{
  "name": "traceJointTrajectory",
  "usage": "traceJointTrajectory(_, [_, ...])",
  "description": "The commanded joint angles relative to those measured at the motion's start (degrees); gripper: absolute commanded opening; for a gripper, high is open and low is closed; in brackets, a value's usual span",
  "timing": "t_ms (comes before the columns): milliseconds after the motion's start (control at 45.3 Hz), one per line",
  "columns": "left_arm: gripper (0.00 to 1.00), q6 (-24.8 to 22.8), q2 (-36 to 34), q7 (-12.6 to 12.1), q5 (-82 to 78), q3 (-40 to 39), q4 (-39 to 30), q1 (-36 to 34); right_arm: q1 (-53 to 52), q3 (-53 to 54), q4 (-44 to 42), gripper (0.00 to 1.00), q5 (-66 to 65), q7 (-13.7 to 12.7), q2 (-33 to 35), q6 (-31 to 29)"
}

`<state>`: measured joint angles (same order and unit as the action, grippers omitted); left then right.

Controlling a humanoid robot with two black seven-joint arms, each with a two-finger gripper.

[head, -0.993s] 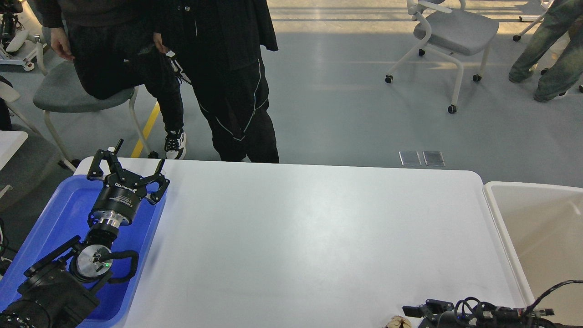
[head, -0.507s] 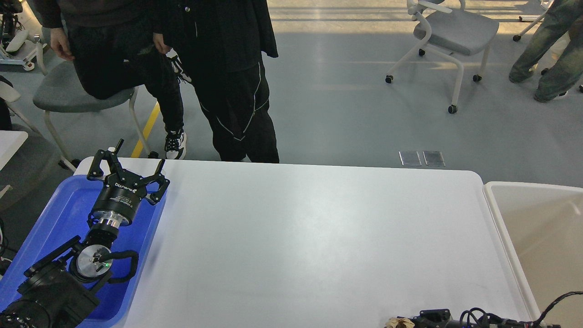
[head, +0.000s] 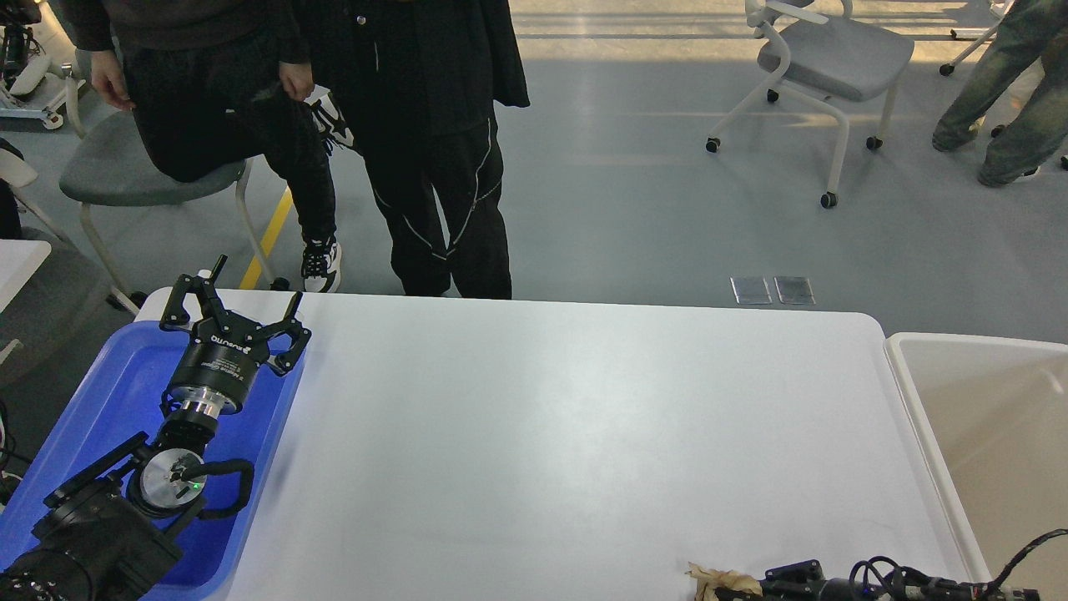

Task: Tidy desktop
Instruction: 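Close the right gripper on the crumpled tan paper, then lift the paper with the right gripper and carry it toward the white bin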

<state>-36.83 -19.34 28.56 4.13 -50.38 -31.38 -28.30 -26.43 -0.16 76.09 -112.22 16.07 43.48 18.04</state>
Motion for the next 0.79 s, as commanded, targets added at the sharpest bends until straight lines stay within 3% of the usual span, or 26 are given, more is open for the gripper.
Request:
traceJointTrajectory(0, [1.00,0.0,0.0,0.0,0.0,0.0,0.0,0.0,-3.4,0.5,4.3,0.00,3.2,0.2,4.9,-0.6])
traceJointTrajectory(485, [1.00,0.0,0.0,0.0,0.0,-0.1,0.0,0.0,-25.3,0.4,19.1,0.00,16.1,1.0,23.3,-11.4])
traceJointTrajectory(772, [1.00,0.1,0.0,0.0,0.1,0.0,0.0,0.0,-42.8,0.5,21.1,0.00,28.1,1.5,28.2,-25.8])
